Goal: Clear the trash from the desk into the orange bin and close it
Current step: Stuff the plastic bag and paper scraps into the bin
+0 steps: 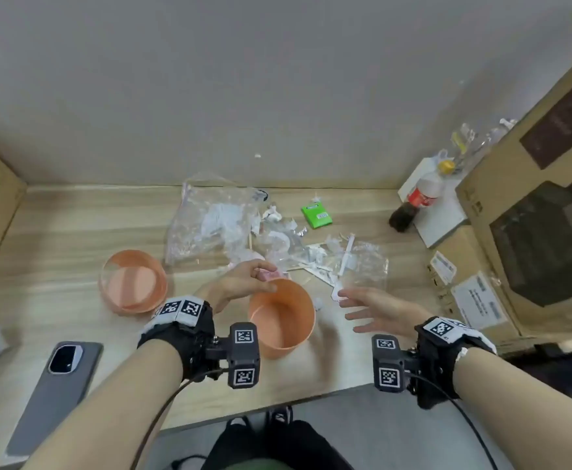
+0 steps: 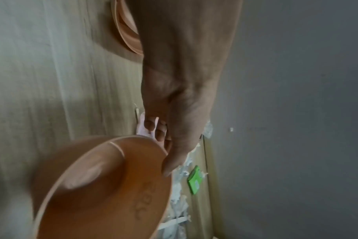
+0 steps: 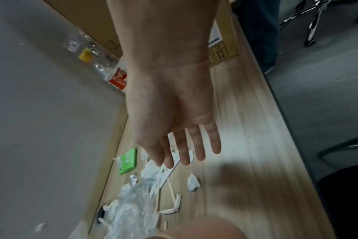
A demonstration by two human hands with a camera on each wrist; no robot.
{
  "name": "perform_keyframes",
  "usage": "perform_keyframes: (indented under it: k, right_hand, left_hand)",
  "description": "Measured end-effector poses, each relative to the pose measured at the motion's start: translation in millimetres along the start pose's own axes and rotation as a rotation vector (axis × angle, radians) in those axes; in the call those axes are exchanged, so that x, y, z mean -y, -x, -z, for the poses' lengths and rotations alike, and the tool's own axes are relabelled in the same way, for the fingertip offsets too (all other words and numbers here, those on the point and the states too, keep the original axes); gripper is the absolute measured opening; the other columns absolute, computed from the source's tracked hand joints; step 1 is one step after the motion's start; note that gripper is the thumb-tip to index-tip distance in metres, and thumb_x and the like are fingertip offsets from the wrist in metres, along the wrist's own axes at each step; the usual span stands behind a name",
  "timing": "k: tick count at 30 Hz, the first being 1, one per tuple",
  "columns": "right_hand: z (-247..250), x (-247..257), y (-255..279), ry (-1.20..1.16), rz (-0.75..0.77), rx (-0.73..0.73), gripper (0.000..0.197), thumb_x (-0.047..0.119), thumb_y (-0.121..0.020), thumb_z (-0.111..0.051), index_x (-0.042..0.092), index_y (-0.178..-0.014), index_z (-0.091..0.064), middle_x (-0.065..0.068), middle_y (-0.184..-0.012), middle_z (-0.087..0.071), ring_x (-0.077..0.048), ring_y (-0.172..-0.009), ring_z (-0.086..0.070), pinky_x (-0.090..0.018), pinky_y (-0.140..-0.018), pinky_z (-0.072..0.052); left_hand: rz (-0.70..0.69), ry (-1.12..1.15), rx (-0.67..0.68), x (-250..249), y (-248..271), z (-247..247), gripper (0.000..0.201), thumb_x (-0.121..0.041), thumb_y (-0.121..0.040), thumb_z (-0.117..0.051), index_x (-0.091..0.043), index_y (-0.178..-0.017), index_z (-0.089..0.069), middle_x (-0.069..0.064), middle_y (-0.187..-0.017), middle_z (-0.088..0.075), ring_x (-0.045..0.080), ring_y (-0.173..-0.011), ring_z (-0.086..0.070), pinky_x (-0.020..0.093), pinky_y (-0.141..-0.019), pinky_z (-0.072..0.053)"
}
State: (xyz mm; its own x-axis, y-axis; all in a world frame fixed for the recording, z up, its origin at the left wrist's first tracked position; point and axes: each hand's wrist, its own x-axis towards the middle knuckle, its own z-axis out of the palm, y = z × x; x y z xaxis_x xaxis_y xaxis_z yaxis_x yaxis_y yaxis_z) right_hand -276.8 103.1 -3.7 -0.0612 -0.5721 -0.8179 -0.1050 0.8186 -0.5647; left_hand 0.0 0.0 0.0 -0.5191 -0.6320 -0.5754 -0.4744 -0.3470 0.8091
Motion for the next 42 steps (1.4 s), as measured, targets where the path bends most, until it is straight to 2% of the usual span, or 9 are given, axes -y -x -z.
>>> perform_keyframes:
  k: [6, 10, 14, 20, 22, 25, 30, 37, 42]
  right_hand:
    - [27.9, -19.2, -26.2, 0.014, 0.104, -0.147, 0.034, 0.029, -0.091, -0.06, 0.023, -0.123, -0.053, -0.004, -0.137, -0.047, -0.023, -0.118, -0.05, -0.046, -0.102, -0.045]
    - [48.4, -6.1, -56.7, 0.134, 0.276, -0.342, 0.07, 0.035, -0.076, -0.074, 0.033, -0.137, -0.039, -0.005, -0.147, -0.036, -0.023, -0.131, -0.04, -0.038, -0.103, -0.038]
    - [56.6, 11.5, -97.8, 0.418, 0.288, -0.492, 0.106, 0.056, -0.054, -0.078, 0.036, -0.144, -0.026, -0.009, -0.157, -0.007, -0.023, -0.146, -0.001, -0.045, -0.119, -0.016]
    - [59.3, 6.8, -150.2, 0.581, 0.169, -0.314, 0.13, 0.073, -0.039, -0.078, 0.062, -0.137, 0.007, 0.003, -0.159, 0.01, -0.029, -0.148, 0.008, -0.056, -0.118, -0.005]
    - [55.4, 6.2, -162.4, 0.582, 0.145, -0.307, 0.127, 0.078, -0.041, -0.076, 0.067, -0.131, 0.013, 0.002, -0.159, 0.007, -0.032, -0.147, 0.006, -0.061, -0.116, -0.007]
    - [47.9, 16.2, -164.4, 0.669, 0.105, -0.386, 0.107, 0.071, -0.057, -0.07, 0.044, -0.141, -0.009, -0.005, -0.157, 0.001, -0.04, -0.143, 0.008, -0.065, -0.112, -0.012]
    - [42.6, 30.5, -161.5, 0.833, 0.102, -0.512, 0.051, 0.041, -0.084, -0.054, 0.022, -0.128, -0.037, -0.011, -0.145, -0.018, -0.036, -0.135, -0.015, -0.064, -0.103, -0.027]
    - [58.2, 11.3, -150.5, 0.992, 0.218, -0.544, 0.058, 0.015, -0.08, -0.055, 0.01, -0.135, -0.038, -0.023, -0.134, -0.037, -0.043, -0.122, -0.034, -0.048, -0.101, -0.032]
    - [70.8, 6.8, -126.1, 0.773, 0.27, -0.61, 0.035, 0.01, -0.079, -0.063, 0.004, -0.111, -0.051, -0.02, -0.113, -0.055, -0.037, -0.096, -0.055, -0.034, -0.068, -0.04]
  left_hand:
    - [0.024, -0.048, -0.068, 8.8, 0.6, 0.1, 0.04, -0.032, -0.075, -0.065, -0.03, -0.115, -0.068, 0.001, -0.092, -0.051, 0.013, -0.08, -0.049, 0.026, -0.066, -0.036]
    - [-0.002, -0.064, -0.141, 14.0, -4.4, 14.7, 0.031, -0.006, -0.089, -0.06, -0.028, -0.107, -0.07, 0.004, -0.085, -0.05, 0.013, -0.075, -0.049, 0.024, -0.063, -0.038]
    - [0.047, -0.016, -0.181, 15.7, -4.4, 24.4, 0.037, -0.002, -0.086, -0.059, -0.034, -0.098, -0.074, 0.006, -0.081, -0.048, 0.016, -0.076, -0.053, 0.027, -0.067, -0.045]
    - [0.112, 0.055, -0.221, 11.8, -12.4, 20.6, 0.033, 0.001, -0.088, -0.058, -0.025, -0.105, -0.069, 0.005, -0.079, -0.046, 0.011, -0.067, -0.052, 0.021, -0.061, -0.047]
    - [0.13, 0.066, -0.236, 10.1, -16.2, 18.4, 0.033, 0.001, -0.088, -0.057, -0.024, -0.109, -0.067, 0.002, -0.08, -0.047, 0.009, -0.066, -0.053, 0.019, -0.059, -0.047]
    - [0.157, 0.07, -0.245, 9.0, -20.4, 17.3, 0.035, 0.001, -0.088, -0.056, -0.023, -0.113, -0.065, 0.002, -0.083, -0.047, 0.009, -0.068, -0.054, 0.017, -0.058, -0.047]
    - [0.181, 0.075, -0.26, 10.6, -24.2, 19.4, 0.037, 0.001, -0.088, -0.056, -0.02, -0.118, -0.065, 0.0, -0.084, -0.049, 0.011, -0.071, -0.055, 0.021, -0.062, -0.048]
    - [0.178, 0.104, -0.244, 12.9, -27.2, 21.0, 0.036, -0.001, -0.088, -0.056, -0.02, -0.118, -0.063, 0.0, -0.082, -0.051, 0.013, -0.074, -0.055, 0.025, -0.065, -0.047]
    - [0.162, 0.102, -0.204, 14.5, -31.2, 25.2, 0.036, -0.003, -0.087, -0.057, -0.02, -0.118, -0.063, 0.001, -0.083, -0.051, 0.013, -0.074, -0.056, 0.025, -0.064, -0.047]
